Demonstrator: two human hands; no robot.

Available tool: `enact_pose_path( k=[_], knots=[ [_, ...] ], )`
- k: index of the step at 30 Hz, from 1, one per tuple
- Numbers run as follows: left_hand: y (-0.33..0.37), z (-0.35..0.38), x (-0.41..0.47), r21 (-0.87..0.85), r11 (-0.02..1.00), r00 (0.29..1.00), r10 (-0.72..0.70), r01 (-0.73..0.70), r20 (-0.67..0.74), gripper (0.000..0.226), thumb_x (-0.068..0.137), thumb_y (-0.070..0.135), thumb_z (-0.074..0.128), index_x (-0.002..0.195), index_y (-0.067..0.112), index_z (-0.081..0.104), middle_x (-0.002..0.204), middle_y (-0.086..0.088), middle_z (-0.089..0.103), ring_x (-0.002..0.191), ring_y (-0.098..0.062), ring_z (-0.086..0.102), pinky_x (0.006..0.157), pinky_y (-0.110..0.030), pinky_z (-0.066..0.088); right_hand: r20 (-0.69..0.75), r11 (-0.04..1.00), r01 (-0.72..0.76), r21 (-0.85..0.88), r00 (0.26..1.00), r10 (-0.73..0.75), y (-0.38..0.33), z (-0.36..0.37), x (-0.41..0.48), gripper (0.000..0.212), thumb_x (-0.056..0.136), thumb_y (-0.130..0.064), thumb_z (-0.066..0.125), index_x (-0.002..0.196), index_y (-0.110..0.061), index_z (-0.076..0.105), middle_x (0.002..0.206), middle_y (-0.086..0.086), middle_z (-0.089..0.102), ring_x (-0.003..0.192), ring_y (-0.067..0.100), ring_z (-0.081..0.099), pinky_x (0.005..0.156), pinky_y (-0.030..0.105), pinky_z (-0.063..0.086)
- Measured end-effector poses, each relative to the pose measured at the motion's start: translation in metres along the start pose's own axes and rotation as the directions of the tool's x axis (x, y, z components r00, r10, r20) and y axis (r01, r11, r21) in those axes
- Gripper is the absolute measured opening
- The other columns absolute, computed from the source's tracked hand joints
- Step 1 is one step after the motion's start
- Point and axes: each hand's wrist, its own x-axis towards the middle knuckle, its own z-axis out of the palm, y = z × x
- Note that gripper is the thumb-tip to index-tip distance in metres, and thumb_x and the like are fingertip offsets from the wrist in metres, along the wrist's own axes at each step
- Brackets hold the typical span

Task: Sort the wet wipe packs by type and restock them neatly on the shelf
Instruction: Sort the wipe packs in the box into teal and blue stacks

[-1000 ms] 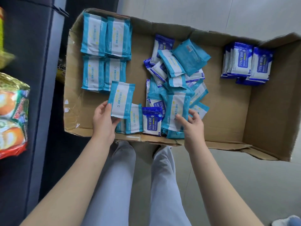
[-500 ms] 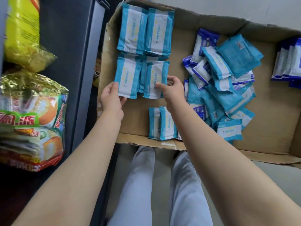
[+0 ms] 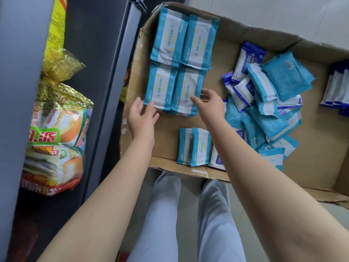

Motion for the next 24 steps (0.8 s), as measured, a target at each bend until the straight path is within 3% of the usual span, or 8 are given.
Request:
enact_pose_path(
  k=[5,9,12,17,20,22,24],
  knots=[
    [-0.025,-0.011,-0.029,0.243,0.969,0.999,0.047,-0.041,-0.015,0.035,0.095,0.026,0.062,0.13,0.027,0.055,0.127,0.009,0.059,0.114,-0.011,0.061,0.087,-0.027,0.056,-0.004,0.996,-0.09,0.01,0.996,0.09,0.052,-0.026,-0.03,0.04,0.089,-0.038,0.071,0.122,-0.016,0.064,0.115,-0.001,0.067,0.106,0.013,0.062,0.098,0.041,0.051],
    [-0.055,-0.006,-0.043,0.461,0.879,0.964,-0.218,0.124,0.155,0.04,0.095,0.033,0.062,0.133,0.026,0.052,0.127,0.008,0.059,0.116,-0.011,0.056,0.099,-0.034,0.049,0.132,0.978,-0.208,0.006,0.97,0.205,0.099,-0.036,-0.051,0.043,0.088,-0.034,0.072,0.123,-0.011,0.065,0.113,0.004,0.07,0.104,0.023,0.068,0.095,0.047,0.054],
    [-0.072,0.006,-0.048,0.597,0.791,0.909,-0.335,0.13,0.247,0.06,0.089,0.042,0.067,0.142,0.023,0.044,0.14,0.004,0.051,0.114,-0.01,0.052,0.093,-0.03,0.048,0.123,0.983,-0.174,-0.061,0.976,0.18,0.113,-0.036,-0.055,0.048,0.09,-0.032,0.071,0.132,-0.009,0.061,0.125,0.005,0.067,0.115,0.019,0.063,0.103,0.041,0.049],
    [-0.094,0.027,-0.049,0.735,0.678,0.933,-0.265,0.001,0.244,0.087,0.072,0.046,0.082,0.141,0.021,0.035,0.141,0.0,0.038,0.127,-0.017,0.042,0.109,-0.042,0.04,0.132,0.968,-0.237,0.08,0.965,0.226,0.124,-0.039,-0.045,0.042,0.092,-0.03,0.067,0.128,-0.009,0.062,0.122,0.007,0.068,0.112,0.02,0.065,0.097,0.041,0.054],
    [-0.106,0.035,-0.046,0.832,0.552,0.965,-0.18,-0.063,0.193,0.074,0.073,0.042,0.082,0.13,0.016,0.044,0.136,-0.004,0.045,0.128,-0.024,0.041,0.108,-0.043,0.038,0.227,0.957,-0.263,0.126,0.946,0.23,0.122,-0.048,-0.044,0.036,0.099,-0.021,0.059,0.131,-0.006,0.057,0.125,0.006,0.064,0.106,0.015,0.066,0.083,0.025,0.053],
    [-0.108,0.036,-0.044,0.803,0.594,0.973,-0.153,-0.05,0.174,0.053,0.077,0.037,0.08,0.117,0.013,0.053,0.124,-0.004,0.058,0.117,-0.025,0.053,0.098,-0.044,0.048,0.278,0.954,-0.269,0.133,0.934,0.225,0.121,-0.055,-0.044,0.037,0.1,-0.019,0.057,0.135,-0.006,0.054,0.129,0.006,0.062,0.108,0.013,0.064,0.088,0.025,0.051],
    [-0.102,0.036,-0.047,0.705,0.709,0.962,-0.195,0.003,0.192,0.039,0.086,0.029,0.074,0.115,0.013,0.054,0.118,0.0,0.061,0.108,-0.021,0.062,0.087,-0.038,0.055,0.299,0.955,-0.263,0.136,0.93,0.213,0.119,-0.06,-0.045,0.04,0.1,-0.018,0.058,0.137,-0.006,0.053,0.133,0.007,0.06,0.115,0.014,0.061,0.098,0.028,0.049]
  ],
)
